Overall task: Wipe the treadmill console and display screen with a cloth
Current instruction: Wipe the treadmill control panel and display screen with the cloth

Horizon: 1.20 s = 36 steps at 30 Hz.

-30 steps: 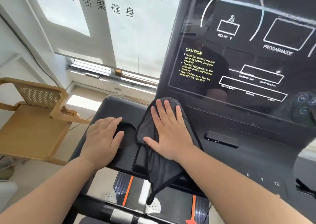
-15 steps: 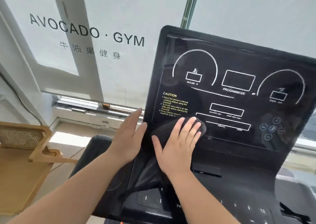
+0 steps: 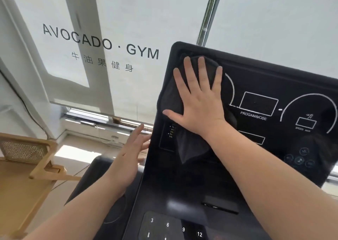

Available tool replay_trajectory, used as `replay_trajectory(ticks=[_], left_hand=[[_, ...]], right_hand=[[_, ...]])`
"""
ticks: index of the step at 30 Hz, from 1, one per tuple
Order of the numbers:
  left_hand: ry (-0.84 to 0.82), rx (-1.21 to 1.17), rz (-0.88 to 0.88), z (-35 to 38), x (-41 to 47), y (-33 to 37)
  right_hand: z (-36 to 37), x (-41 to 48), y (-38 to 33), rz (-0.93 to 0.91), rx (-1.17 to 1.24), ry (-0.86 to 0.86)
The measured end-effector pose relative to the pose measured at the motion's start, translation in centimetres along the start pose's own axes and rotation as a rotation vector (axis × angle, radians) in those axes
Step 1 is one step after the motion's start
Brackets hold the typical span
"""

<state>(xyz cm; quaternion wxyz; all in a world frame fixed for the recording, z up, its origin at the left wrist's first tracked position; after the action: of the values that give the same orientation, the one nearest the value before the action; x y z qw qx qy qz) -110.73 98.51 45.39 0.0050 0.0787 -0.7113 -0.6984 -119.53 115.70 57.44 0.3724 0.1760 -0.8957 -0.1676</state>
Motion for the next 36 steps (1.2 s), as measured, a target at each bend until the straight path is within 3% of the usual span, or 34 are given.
replay_trajectory(ticks=[6, 10, 13, 17, 23, 30, 34, 36], left_hand=[[-0.011, -0.041, -0.012, -0.1, 0.4, 0.0], [-0.098, 0.078, 0.006, 0.5, 0.0, 0.9], [-0.123, 0.109, 0.000, 0.4, 0.0, 1.0], [-0.154, 0.118, -0.008, 0.2, 0.0, 1.0], [-0.139, -0.058, -0.032, -0.6, -0.2, -0.2], [-0.102, -0.094, -0.063, -0.2, -0.3, -0.7], [-0.104, -0.087, -0.054, 0.5, -0.6, -0.7], [-0.095, -0.082, -0.047, 0.5, -0.7, -0.9]], right_hand=[[3.1, -11.6, -5.6, -0.430, 0.106, -0.032], [3.1, -13.7, -3.0, -0.553, 0.119, -0.010], [1.9, -10.9, 1.2, -0.474, 0.079, 0.064], [-0.6, -2.6, 6.0, -0.234, 0.009, 0.131], [-1.4, 3.6, 3.2, -0.069, 0.006, 0.092], [2.0, -7.2, -3.3, -0.506, 0.084, -0.014], [3.1, -12.4, -1.8, -0.732, 0.113, -0.065], [2.5, -11.4, 0.6, -0.731, 0.102, -0.027]])
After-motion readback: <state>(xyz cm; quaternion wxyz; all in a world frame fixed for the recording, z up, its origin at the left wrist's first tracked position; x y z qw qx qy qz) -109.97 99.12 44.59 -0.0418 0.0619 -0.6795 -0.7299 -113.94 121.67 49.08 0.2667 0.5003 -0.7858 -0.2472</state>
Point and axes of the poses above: each hand's wrist, its own x-axis towards the middle knuckle, its own z-axis out of the palm, y = z × x, the point moved 6 cm from there along x, towards the middle knuckle, and after that the axes turned 11 degrees about y, right-handed, at the moved point
